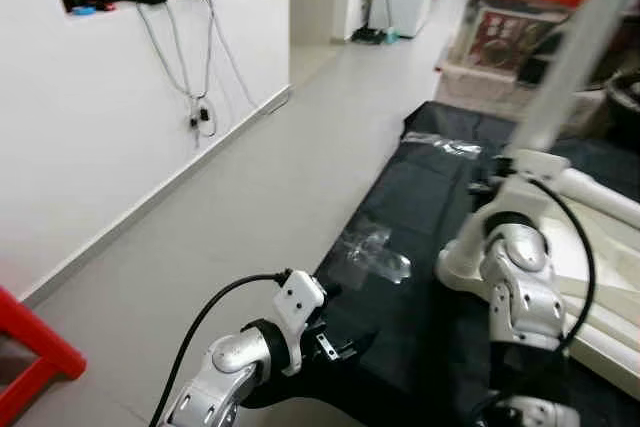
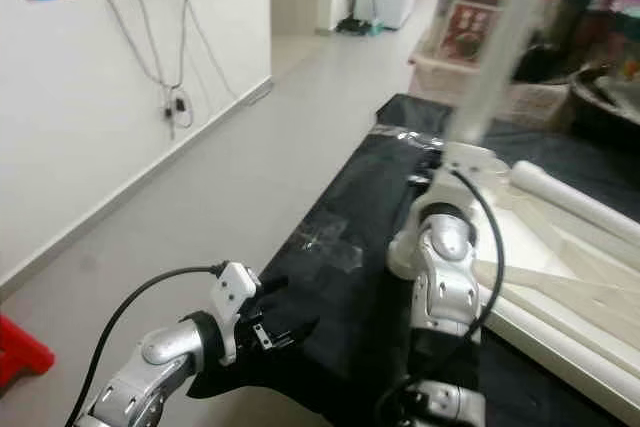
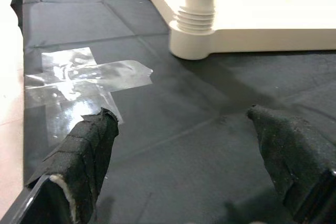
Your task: Building children table
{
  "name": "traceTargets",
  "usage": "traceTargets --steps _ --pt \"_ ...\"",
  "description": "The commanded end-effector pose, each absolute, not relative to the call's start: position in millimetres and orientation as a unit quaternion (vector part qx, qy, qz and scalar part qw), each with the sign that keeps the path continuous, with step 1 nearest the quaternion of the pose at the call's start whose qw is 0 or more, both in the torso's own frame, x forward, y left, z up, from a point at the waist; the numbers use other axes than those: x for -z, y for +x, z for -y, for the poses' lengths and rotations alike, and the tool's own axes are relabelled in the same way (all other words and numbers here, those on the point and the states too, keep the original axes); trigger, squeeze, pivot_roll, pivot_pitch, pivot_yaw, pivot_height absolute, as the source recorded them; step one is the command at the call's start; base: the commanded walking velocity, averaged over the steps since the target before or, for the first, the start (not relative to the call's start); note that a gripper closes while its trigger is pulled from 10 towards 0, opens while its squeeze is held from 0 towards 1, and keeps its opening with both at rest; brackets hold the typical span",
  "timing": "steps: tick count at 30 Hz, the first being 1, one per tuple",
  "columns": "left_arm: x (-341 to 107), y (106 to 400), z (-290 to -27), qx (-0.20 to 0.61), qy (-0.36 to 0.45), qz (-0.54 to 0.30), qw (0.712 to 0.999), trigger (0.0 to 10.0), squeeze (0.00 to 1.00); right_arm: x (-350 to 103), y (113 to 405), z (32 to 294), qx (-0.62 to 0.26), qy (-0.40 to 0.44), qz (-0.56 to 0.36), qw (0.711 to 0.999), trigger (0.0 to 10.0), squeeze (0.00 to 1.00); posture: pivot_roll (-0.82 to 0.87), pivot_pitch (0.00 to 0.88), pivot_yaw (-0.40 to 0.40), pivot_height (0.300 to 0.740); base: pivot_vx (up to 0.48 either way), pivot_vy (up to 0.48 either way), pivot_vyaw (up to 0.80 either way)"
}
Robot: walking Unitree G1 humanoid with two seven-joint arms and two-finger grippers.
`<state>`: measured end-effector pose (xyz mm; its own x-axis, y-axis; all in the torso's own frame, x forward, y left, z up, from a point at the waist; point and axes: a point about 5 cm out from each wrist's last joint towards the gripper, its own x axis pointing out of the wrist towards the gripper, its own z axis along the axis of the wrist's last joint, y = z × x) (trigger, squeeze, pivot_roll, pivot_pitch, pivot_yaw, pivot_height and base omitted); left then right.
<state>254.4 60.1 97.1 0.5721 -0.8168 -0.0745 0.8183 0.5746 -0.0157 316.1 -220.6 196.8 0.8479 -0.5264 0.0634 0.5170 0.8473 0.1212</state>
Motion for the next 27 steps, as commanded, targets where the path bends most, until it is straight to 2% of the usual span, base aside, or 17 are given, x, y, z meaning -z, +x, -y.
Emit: traceTargets --steps 1,5,6,10,11,14,15,17,18,20,21,22,23,24,25,26,27 --pt "-95 255 -59 0.465 0.014 -0.041 0.884 10.0 0.0 -180 301 241 0.359 0.061 0.015 0.931 0.0 0.0 0.15 0.0 -0.052 0.74 0.0 0.0 0.0" --pt "-95 255 -59 0.463 0.016 -0.041 0.885 10.0 0.0 -175 310 196 0.343 0.134 0.016 0.93 0.0 0.0 0.16 0.0 -0.063 0.74 0.0 0.0 0.0" --pt "-95 255 -59 0.463 0.016 -0.04 0.885 10.0 0.0 -177 315 189 0.309 0.129 0.028 0.942 10.0 0.24 0.16 0.0 -0.061 0.74 0.0 0.0 0.0" --pt "-95 255 -59 0.463 0.015 -0.04 0.886 10.0 0.0 -178 319 182 0.274 0.118 0.039 0.954 10.0 0.24 0.16 0.0 -0.061 0.74 0.0 0.0 0.0" --pt "-95 255 -58 0.463 0.015 -0.04 0.885 10.0 0.0 -182 324 183 0.229 0.115 0.061 0.965 10.0 1.0 0.16 0.0 -0.067 0.74 0.0 0.0 0.0" --pt "-95 255 -57 0.464 0.014 -0.039 0.885 10.0 0.0 -190 326 195 0.176 0.089 0.087 0.977 10.0 1.0 0.15 0.0 -0.069 0.74 0.0 0.0 0.0" --pt "-95 255 -57 0.464 0.013 -0.039 0.885 10.0 0.0 -192 329 204 0.119 0.076 0.084 0.986 10.0 0.0 0.15 0.0 -0.071 0.74 0.0 0.0 0.0" --pt "-95 255 -56 0.464 0.012 -0.038 0.885 10.0 0.0 -194 331 212 0.054 0.07 0.076 0.993 10.0 0.0 0.15 0.0 -0.071 0.74 0.0 0.0 0.0" --pt "-95 255 -56 0.465 0.012 -0.038 0.884 10.0 0.0 -195 336 219 -0.014 0.061 0.063 0.996 10.0 0.0 0.14 0.0 -0.066 0.74 0.0 0.0 0.0" --pt "-95 255 -56 0.465 0.012 -0.038 0.884 10.0 0.0 -195 336 219 -0.014 0.061 0.063 0.996 10.0 0.0 0.14 0.0 -0.066 0.74 0.0 0.0 0.0" --pt "-95 255 -55 0.466 0.011 -0.038 0.884 10.0 0.0 -202 342 226 -0.146 0.06 0.041 0.987 10.0 0.0 0.14 0.0 -0.066 0.74 0.0 0.0 0.0" --pt "-95 255 -54 0.467 0.011 -0.038 0.883 10.0 0.0 -206 343 227 -0.192 0.061 0.035 0.979 10.0 0.0 0.14 0.0 -0.066 0.74 0.0 0.0 0.0" --pt "-95 255 -54 0.467 0.011 -0.038 0.883 10.0 0.0 -206 343 227 -0.192 0.061 0.035 0.979 10.0 0.0 0.14 0.0 -0.066 0.74 0.0 0.0 0.0" --pt "-95 256 -54 0.467 0.012 -0.039 0.883 10.0 0.0 -209 345 223 -0.262 0.056 0.022 0.963 10.0 0.0 0.16 0.0 -0.075 0.74 0.0 0.0 0.0" --pt "-95 256 -54 0.467 0.012 -0.039 0.883 10.0 0.0 -210 346 221 -0.293 0.052 0.014 0.955 10.0 0.0 0.16 0.0 -0.075 0.74 0.0 0.0 0.0" --pt "-95 256 -54 0.467 0.012 -0.039 0.883 10.0 0.0 -210 346 221 -0.293 0.052 0.014 0.955 10.0 0.0 0.16 0.0 -0.075 0.74 0.0 0.0 0.0" --pt "-95 255 -54 0.468 0.013 -0.038 0.883 10.0 0.0 -208 347 216 -0.364 0.043 -0.01 0.93 10.0 0.0 0.18 0.0 -0.082 0.74 0.0 0.0 0.0"
